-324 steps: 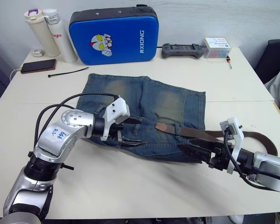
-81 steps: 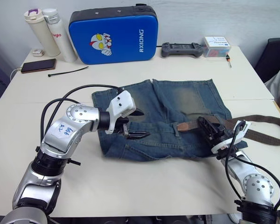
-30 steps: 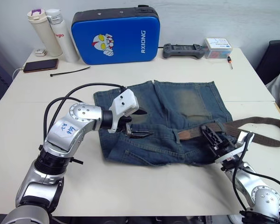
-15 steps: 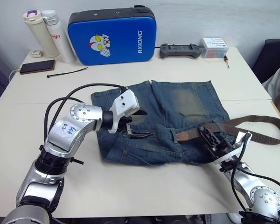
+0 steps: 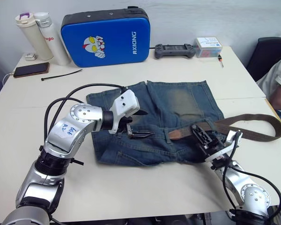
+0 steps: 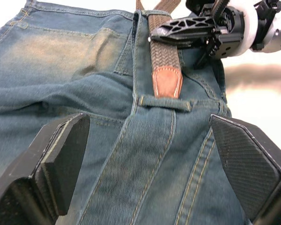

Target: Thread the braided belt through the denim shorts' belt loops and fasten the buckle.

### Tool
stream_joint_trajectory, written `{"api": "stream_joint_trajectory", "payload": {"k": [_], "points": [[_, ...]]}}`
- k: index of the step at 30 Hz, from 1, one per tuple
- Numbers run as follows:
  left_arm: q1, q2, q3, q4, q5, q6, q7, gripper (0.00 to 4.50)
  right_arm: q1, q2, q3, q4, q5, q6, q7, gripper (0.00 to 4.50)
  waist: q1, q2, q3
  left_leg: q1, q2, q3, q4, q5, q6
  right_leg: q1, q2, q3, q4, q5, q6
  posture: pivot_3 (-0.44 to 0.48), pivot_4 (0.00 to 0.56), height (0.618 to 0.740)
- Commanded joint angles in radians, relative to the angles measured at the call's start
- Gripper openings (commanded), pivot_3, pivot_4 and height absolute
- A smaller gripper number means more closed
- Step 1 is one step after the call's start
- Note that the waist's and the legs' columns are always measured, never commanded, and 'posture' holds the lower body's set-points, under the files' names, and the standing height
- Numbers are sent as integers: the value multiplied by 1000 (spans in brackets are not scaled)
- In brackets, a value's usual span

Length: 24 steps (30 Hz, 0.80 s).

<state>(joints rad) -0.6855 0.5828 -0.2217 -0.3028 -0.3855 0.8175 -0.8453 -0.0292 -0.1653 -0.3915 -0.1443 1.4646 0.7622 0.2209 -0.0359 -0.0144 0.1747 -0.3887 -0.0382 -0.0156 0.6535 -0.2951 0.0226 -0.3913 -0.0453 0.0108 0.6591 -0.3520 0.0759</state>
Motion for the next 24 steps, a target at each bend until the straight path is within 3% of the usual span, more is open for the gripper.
{"api": "stream_joint_trajectory", "payload": {"k": [1,10,15,24], "points": [[2,10,15,-40,-1,-3,5,4500,-17,37,81,57,-107,-14,-14,22,-4,-1,0,1,0,0,-1,0,-1,0,0,0,0,0,0,0,150,740],[4,8,14,-44,-5,1,14,4500,-65,69,132,76,-235,-29,-21,22,-11,-13,-8,4,1,0,-3,2,-2,1,0,0,1,1,-2,0,150,740],[5,7,13,-45,-7,1,17,4500,-56,65,203,-2,-233,49,2,22,-15,-14,-8,4,1,0,-5,2,-3,-1,1,0,1,0,-5,0,150,740],[9,-2,10,-48,-9,3,26,4500,-107,34,333,-45,-388,134,-80,22,-19,-14,-9,4,4,0,-6,2,-6,-1,3,-1,2,-1,-7,0,150,740]]}}
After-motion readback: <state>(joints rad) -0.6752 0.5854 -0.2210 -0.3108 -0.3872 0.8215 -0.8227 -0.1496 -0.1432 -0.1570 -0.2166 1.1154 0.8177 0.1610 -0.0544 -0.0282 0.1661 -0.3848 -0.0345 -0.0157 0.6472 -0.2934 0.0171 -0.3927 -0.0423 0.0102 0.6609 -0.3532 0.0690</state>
